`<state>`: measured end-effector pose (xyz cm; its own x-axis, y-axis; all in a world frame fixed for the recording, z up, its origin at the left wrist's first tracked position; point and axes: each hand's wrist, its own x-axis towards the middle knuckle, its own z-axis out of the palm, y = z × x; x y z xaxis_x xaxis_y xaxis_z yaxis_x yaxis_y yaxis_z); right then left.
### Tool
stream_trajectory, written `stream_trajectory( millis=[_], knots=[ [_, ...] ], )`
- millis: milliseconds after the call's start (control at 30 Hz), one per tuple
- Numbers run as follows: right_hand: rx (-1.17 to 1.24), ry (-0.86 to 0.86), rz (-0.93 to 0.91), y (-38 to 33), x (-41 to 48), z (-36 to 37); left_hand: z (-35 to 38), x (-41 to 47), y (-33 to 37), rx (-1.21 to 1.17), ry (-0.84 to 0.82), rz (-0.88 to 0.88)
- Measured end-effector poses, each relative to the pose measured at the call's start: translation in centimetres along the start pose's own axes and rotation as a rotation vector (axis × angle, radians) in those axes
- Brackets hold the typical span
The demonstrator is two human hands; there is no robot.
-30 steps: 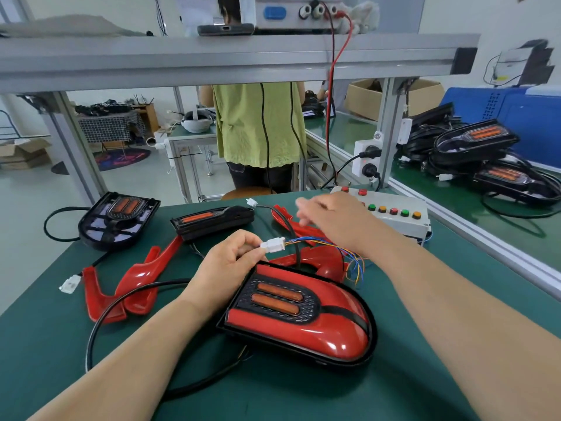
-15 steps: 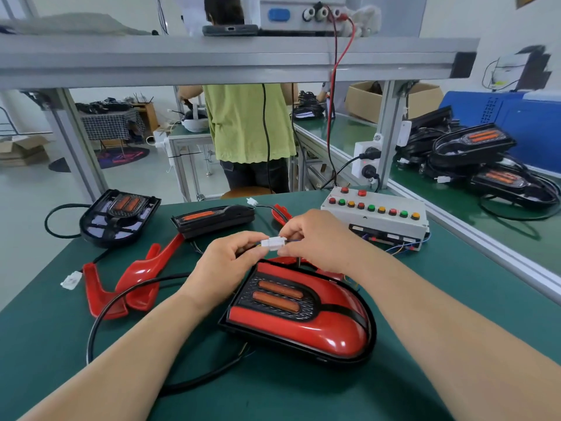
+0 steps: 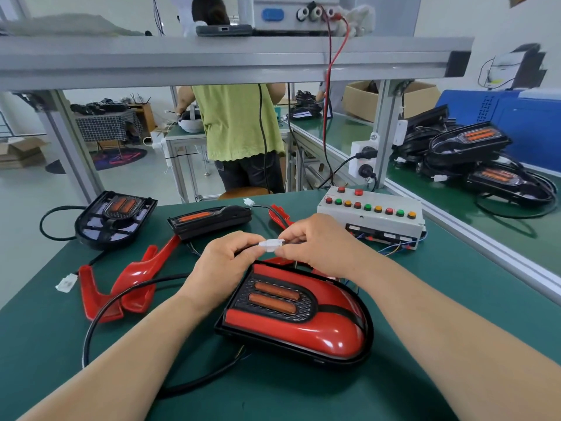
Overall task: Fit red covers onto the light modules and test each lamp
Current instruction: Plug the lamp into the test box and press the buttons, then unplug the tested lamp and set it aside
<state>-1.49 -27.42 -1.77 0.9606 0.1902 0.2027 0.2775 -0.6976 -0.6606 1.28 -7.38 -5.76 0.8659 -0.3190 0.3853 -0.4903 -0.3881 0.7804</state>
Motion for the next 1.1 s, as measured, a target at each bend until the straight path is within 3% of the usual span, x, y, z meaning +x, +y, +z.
stream_trajectory(
  millis=[100, 267, 567, 733, 833, 1000, 1100],
  knots=[
    [-0.027, 0.007, -0.018, 0.1, 0.0, 0.1, 0.1, 0.0, 0.0, 0.021, -0.001, 0.0],
    [-0.132, 0.091, 0.065, 2.1, -0.1, -1.5, -1.8, 0.4, -1.0, 0.042, 0.155, -0.079],
    [-0.493, -0.005, 0.134, 4.1, -0.9, -1.3, -2.8, 0.3, 0.0, 0.139, 0.098, -0.056],
    [-0.456, 0.153, 0.019, 1.9, -2.7, -2.3, -6.3, 0.1, 2.9, 0.118, 0.136, -0.051],
    [-0.392, 0.184, 0.07, 0.5, -4.7, -2.8, -8.0, -1.3, 4.4, 0.241, -0.005, -0.081],
    [-0.499, -0.044, 0.257, 0.3, -7.7, -2.7, -9.3, -6.1, 6.0, 0.555, -0.54, -0.239],
    [-0.461, -0.137, 0.33, 0.8, -8.3, -2.5, -8.6, -8.8, 5.6, 0.722, -0.675, -0.311]
  ],
)
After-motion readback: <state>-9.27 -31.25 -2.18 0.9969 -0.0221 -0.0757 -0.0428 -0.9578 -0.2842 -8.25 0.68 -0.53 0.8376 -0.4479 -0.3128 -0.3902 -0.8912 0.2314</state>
